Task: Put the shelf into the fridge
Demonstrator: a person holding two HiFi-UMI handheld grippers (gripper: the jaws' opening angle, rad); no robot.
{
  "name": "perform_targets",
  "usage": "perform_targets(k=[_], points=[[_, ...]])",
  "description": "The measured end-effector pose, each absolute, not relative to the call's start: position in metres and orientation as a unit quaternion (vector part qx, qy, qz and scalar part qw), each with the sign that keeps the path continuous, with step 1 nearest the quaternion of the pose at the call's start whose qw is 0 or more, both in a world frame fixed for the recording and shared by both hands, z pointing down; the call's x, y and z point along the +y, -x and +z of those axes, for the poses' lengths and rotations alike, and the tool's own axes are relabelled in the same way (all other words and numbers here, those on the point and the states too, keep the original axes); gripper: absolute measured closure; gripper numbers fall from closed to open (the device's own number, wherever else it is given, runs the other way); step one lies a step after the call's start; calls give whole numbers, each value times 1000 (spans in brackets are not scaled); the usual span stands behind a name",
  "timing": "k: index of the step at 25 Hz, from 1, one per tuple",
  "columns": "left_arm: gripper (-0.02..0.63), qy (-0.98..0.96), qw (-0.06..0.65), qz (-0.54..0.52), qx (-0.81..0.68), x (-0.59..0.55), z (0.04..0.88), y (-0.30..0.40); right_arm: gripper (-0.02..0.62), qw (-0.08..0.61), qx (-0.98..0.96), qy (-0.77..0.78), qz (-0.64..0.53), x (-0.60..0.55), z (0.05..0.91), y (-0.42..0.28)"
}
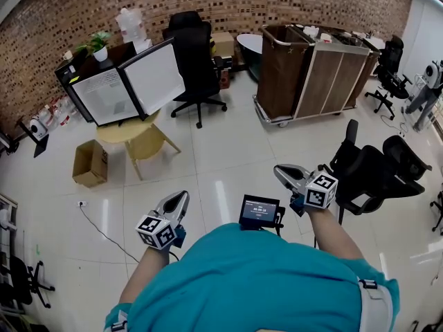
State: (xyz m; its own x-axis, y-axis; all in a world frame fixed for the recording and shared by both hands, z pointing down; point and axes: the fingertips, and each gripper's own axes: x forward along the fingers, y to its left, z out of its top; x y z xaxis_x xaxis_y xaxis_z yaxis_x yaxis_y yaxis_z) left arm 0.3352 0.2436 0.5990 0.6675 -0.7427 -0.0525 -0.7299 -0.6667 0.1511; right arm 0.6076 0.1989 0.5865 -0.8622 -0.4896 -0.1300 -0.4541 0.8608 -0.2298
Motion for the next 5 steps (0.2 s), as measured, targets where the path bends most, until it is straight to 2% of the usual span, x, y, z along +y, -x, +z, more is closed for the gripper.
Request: perform_targets(k=[5], points=[[604,-912,55,-56,-401,232,594,-335,595,90,961,246,-90,186,585,-606]])
